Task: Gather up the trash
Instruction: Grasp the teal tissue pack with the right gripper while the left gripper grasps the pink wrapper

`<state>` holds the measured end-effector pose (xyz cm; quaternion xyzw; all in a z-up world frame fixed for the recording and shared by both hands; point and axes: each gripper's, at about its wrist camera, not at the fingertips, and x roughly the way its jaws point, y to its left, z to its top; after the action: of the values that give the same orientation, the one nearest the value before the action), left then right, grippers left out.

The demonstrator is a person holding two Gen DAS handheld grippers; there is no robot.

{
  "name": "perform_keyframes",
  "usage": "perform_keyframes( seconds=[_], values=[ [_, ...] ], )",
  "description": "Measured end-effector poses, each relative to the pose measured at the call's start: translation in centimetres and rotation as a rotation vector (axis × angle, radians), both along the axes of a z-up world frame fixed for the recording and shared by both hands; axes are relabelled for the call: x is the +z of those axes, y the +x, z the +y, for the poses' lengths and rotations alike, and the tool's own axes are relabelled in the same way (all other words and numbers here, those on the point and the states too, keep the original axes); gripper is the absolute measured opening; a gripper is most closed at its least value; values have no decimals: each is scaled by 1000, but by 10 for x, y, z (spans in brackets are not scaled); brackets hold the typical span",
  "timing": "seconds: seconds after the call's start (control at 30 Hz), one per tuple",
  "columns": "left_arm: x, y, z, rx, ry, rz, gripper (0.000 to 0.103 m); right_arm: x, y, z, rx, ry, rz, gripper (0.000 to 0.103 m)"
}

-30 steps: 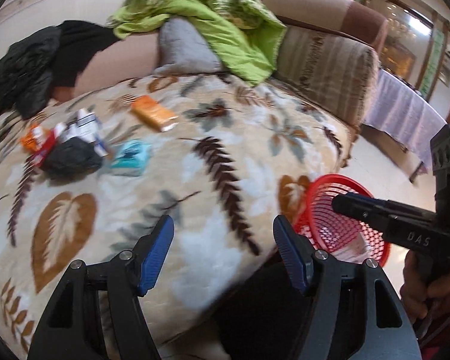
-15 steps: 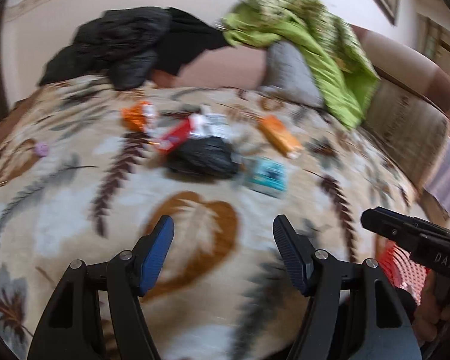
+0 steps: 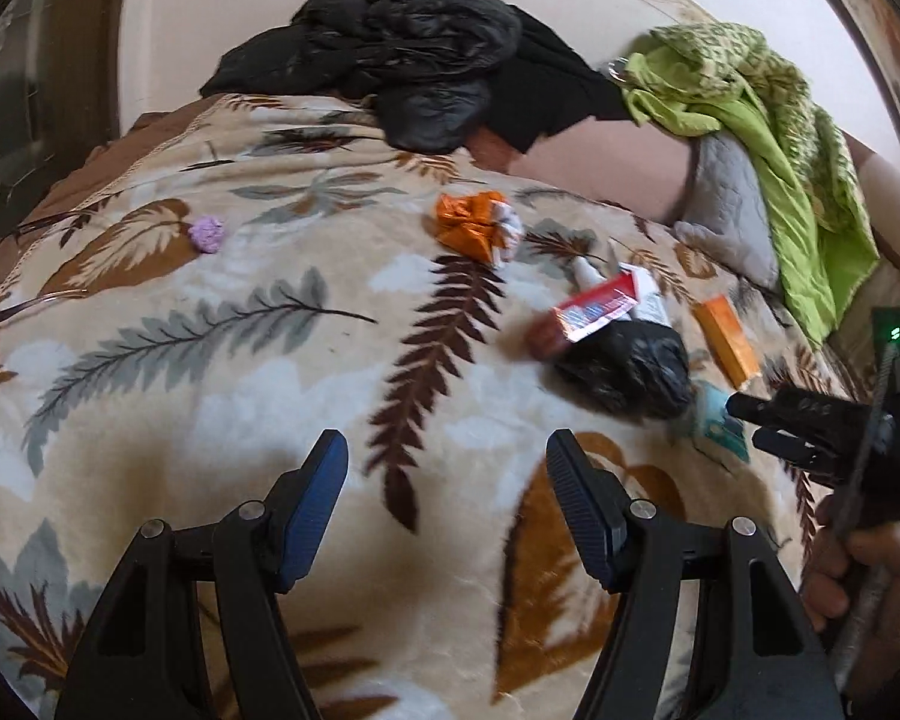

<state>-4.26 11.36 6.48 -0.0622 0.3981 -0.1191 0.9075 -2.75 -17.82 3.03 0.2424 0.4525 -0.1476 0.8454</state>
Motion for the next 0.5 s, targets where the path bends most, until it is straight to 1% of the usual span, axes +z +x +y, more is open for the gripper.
perform_keyframes(
  seconds=[0.03, 0.07, 0.1, 0.13, 0.2, 0.27, 0.3, 0.37, 0.43, 0.5],
  values=[
    [1, 2, 3, 6, -4, 2, 68, -7, 6, 1, 5, -14, 30, 58],
    [2, 4, 7, 21, -3, 0, 68, -13, 9, 0, 6, 10, 52, 58],
    [4, 7, 14, 44, -3, -5, 68, -15, 9, -2, 3, 31, 53, 58],
    [4, 11, 19, 62, -6, -4, 68, -15, 10, -2, -1, 29, 48, 58],
    [5, 18, 31, 107, -18, 3, 69, -14, 13, 1, 21, 11, 39, 48],
    [4, 29, 45, 151, -45, 21, 69, -13, 12, 4, 39, 34, 22, 36],
    [4, 36, 53, 168, -59, 30, 69, -13, 11, 5, 42, 38, 17, 33],
    [7, 47, 64, 203, -60, 30, 69, -8, 5, 6, 35, 44, -5, 30],
    [11, 64, 78, 229, -64, 25, 69, 2, -2, 6, 24, 24, -35, 30],
    [11, 85, 91, 255, -40, 26, 69, 11, -9, 4, 19, 19, -71, 30]
  ],
)
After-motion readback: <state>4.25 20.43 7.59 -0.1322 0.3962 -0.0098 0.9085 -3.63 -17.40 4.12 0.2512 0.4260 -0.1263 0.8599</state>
